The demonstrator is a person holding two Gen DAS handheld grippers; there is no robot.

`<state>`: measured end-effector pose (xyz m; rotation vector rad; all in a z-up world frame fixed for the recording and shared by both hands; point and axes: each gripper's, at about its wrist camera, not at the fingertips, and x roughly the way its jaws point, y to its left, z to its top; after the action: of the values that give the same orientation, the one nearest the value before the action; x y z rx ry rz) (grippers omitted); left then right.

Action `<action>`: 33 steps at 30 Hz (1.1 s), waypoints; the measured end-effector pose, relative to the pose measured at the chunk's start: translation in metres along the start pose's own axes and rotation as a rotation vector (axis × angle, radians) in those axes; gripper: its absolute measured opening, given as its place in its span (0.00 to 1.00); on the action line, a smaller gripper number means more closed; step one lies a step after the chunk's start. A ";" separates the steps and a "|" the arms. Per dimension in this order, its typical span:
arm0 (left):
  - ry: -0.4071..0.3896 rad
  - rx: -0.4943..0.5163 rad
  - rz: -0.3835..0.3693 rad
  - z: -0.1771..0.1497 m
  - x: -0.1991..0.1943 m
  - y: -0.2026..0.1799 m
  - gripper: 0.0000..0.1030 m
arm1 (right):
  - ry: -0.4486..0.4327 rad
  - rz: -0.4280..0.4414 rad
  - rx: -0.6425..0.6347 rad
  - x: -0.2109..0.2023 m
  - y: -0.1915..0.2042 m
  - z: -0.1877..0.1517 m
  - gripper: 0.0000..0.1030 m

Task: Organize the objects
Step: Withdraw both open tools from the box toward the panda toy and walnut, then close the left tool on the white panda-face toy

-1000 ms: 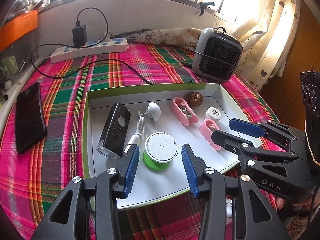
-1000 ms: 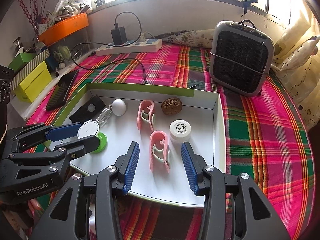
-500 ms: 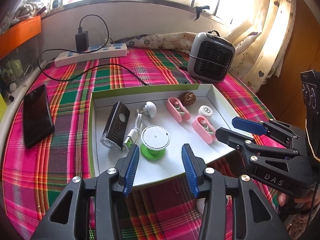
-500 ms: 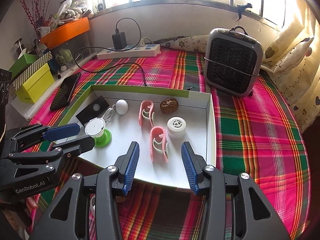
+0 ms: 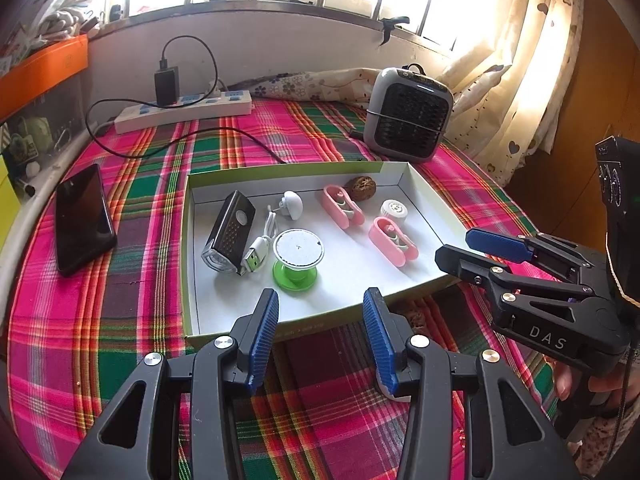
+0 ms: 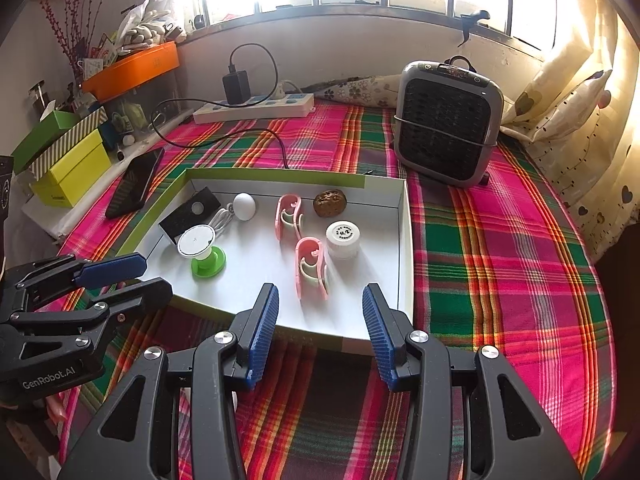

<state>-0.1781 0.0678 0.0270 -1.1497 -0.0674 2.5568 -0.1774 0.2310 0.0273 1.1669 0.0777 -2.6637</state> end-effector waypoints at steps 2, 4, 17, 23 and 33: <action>-0.001 0.005 -0.008 -0.002 -0.003 -0.002 0.41 | -0.003 -0.002 0.000 -0.003 0.000 -0.002 0.44; -0.002 0.013 -0.015 -0.006 -0.005 -0.005 0.41 | -0.006 -0.006 0.000 -0.005 -0.001 -0.004 0.44; 0.041 0.058 -0.106 -0.024 -0.006 -0.029 0.41 | -0.022 -0.019 0.017 -0.022 -0.009 -0.018 0.44; 0.070 0.059 -0.136 -0.031 0.001 -0.035 0.41 | -0.026 -0.024 0.022 -0.027 -0.012 -0.024 0.44; 0.105 0.063 -0.144 -0.037 0.013 -0.044 0.41 | -0.025 -0.023 0.038 -0.030 -0.020 -0.030 0.44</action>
<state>-0.1460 0.1100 0.0009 -1.2073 -0.0420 2.3529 -0.1409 0.2599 0.0275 1.1510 0.0370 -2.7105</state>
